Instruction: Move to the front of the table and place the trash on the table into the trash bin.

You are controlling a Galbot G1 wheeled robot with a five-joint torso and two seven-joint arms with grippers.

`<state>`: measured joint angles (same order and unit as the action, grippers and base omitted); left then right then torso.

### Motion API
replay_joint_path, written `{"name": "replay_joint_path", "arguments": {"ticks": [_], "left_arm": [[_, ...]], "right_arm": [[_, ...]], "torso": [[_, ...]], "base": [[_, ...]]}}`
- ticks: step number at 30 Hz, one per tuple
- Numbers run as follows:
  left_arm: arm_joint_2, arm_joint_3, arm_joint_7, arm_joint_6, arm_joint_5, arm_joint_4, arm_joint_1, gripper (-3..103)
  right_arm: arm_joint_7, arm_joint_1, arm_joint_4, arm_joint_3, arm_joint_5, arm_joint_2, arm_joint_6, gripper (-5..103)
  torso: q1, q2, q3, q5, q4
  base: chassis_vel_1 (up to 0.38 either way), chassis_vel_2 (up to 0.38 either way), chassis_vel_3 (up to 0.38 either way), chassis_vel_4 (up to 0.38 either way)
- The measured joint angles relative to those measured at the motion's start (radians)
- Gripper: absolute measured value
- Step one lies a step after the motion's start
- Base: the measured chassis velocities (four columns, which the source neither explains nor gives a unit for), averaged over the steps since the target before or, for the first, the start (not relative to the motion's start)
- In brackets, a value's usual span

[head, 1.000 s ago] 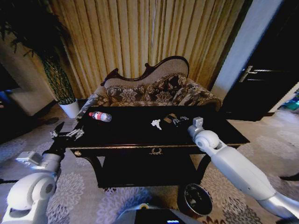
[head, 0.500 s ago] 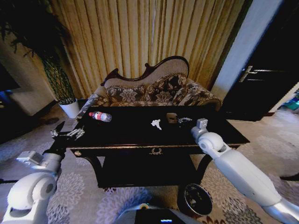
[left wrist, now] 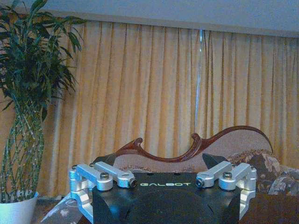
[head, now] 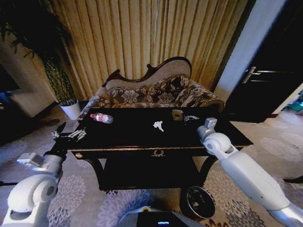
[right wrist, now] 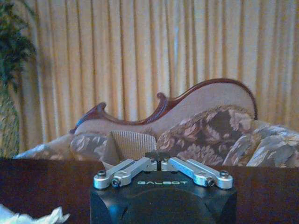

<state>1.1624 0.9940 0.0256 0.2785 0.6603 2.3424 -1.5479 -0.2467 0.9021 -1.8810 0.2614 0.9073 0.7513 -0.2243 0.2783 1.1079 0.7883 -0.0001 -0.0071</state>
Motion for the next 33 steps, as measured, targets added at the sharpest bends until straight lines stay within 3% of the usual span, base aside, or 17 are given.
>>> {"name": "replay_joint_path", "arguments": {"ticks": [7, 17, 33], "left_arm": [[-0.015, 0.013, -0.006, -0.019, 0.016, -0.016, 0.001, 100], [-0.053, 0.065, -0.017, -0.033, 0.059, -0.049, 0.001, 100], [-0.091, 0.092, -0.014, -0.033, 0.084, -0.049, -0.006, 100]], "right_arm": [[-0.043, 0.050, 0.004, 0.072, -0.047, 0.005, 0.051, 0], [-0.042, 0.210, -0.016, 0.267, -0.156, -0.005, 0.031, 0], [-0.041, 0.378, -0.073, 0.484, -0.133, 0.015, 0.023, 0]], "torso": [[0.000, 0.000, 0.000, 0.0000, 0.0001], [0.000, 0.000, 0.000, 0.0000, -0.0001], [0.000, 0.000, 0.000, 0.0000, -0.0001]], "base": [[0.000, 0.000, 0.000, 0.000], [0.000, 0.000, 0.000, 0.000], [0.000, 0.000, 0.000, 0.000]]}}
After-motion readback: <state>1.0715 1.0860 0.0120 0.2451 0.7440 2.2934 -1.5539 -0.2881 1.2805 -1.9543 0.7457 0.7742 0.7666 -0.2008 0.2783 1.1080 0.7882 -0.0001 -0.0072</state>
